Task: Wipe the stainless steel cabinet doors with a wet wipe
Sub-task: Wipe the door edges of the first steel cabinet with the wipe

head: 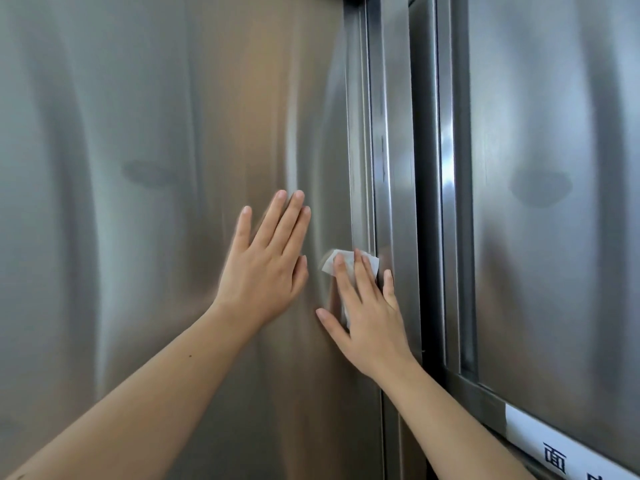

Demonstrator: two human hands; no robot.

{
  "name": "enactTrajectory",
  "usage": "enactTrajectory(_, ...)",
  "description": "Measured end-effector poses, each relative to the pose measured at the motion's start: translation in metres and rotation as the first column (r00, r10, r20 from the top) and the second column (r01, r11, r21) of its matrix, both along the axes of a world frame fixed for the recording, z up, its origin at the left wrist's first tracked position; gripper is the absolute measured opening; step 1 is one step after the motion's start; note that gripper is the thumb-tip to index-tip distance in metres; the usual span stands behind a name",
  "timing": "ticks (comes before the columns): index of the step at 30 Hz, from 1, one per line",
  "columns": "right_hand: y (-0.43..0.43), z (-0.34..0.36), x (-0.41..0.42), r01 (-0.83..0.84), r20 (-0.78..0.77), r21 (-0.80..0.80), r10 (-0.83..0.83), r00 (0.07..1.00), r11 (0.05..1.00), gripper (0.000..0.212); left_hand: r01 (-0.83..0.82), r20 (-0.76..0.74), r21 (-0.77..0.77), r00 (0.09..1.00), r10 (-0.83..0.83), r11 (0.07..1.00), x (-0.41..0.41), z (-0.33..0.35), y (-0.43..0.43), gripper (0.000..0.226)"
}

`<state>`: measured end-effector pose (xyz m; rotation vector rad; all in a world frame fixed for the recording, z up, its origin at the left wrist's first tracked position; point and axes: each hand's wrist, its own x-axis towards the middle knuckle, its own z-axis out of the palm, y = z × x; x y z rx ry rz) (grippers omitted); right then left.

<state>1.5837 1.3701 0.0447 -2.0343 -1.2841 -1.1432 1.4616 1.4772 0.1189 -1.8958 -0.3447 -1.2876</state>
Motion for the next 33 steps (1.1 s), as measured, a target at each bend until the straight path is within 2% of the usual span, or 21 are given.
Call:
enactTrajectory(12, 0.006, 0.119, 0.013, 0.051, 0.185, 0.128, -0.074, 0.980, 0.990, 0.072, 0.055, 0.111, -0.017, 0.992, -0.053, 0.998, 0.002, 0.062, 0.001, 0.059)
enactTrajectory(24, 0.012, 0.180, 0.023, 0.101, 0.304, 0.175, -0.151, 0.941, 0.979, 0.079, 0.094, 0.176, 0.026, 0.980, -0.097, 0.995, 0.006, 0.061, 0.005, 0.057)
enactTrajectory(33, 0.017, 0.237, 0.029, 0.121, 0.319, 0.213, -0.186, 0.929, 0.970, 0.080, 0.167, 0.187, 0.019, 0.968, -0.168, 0.986, 0.008, 0.059, 0.009, 0.058)
